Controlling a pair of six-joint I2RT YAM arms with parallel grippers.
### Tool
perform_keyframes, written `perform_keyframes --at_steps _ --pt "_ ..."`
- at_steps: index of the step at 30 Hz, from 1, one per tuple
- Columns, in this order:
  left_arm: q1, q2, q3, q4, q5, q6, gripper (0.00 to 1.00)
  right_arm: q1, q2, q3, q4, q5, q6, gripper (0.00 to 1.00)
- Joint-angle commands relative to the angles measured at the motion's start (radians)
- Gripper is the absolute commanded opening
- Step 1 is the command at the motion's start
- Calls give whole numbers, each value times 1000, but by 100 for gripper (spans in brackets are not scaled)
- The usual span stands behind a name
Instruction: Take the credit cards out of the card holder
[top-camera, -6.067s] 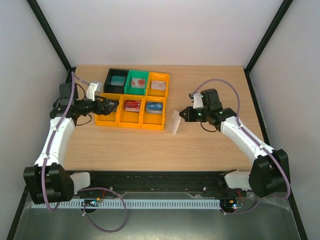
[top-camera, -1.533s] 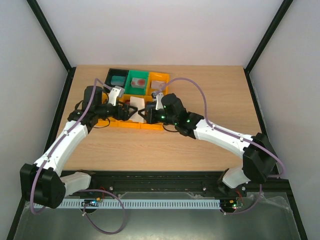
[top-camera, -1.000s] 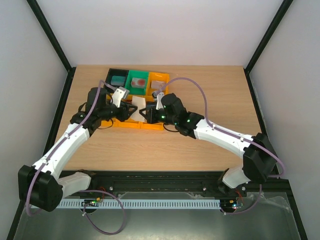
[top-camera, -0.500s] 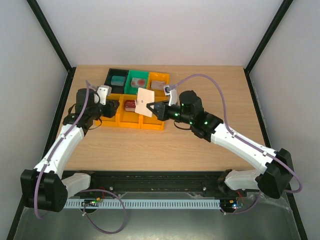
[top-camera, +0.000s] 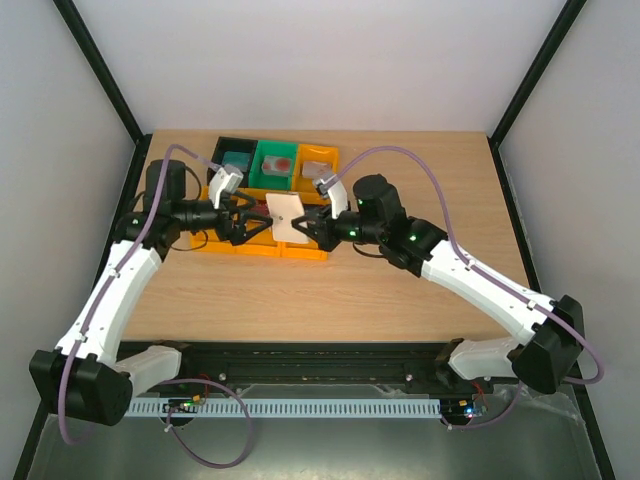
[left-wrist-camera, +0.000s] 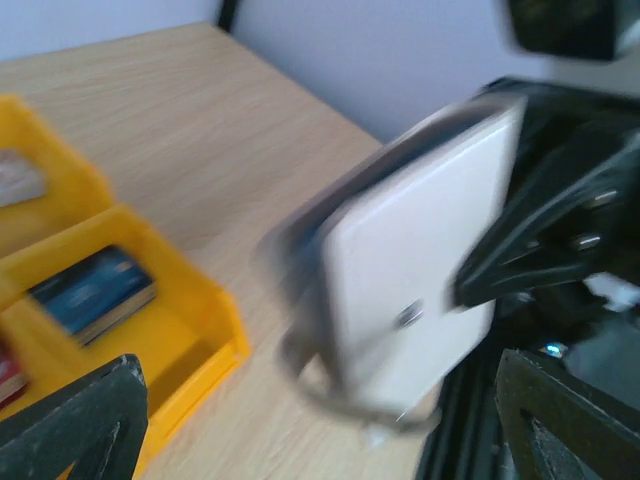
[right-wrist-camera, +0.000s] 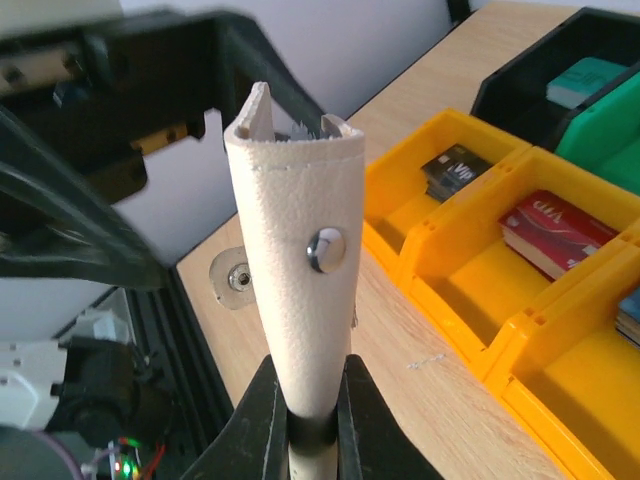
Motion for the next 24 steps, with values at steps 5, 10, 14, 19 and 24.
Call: perform_keyframes --at_steps 5,10,14,19,24 --pt "-39 33 94 -87 117 21 92 1 -5 15 26 -243 -149 2" --pt "-45 33 59 -107 136 70 72 0 -34 -8 65 -327 -192 2" --pt "-49 23 58 -178 195 165 62 -1 -38 -5 69 -370 -212 2" --pt "-49 13 53 -292 294 311 48 -2 -39 3 72 -372 -219 2" --pt "-49 3 67 -351 306 383 3 -10 -33 7 76 -354 -212 2"
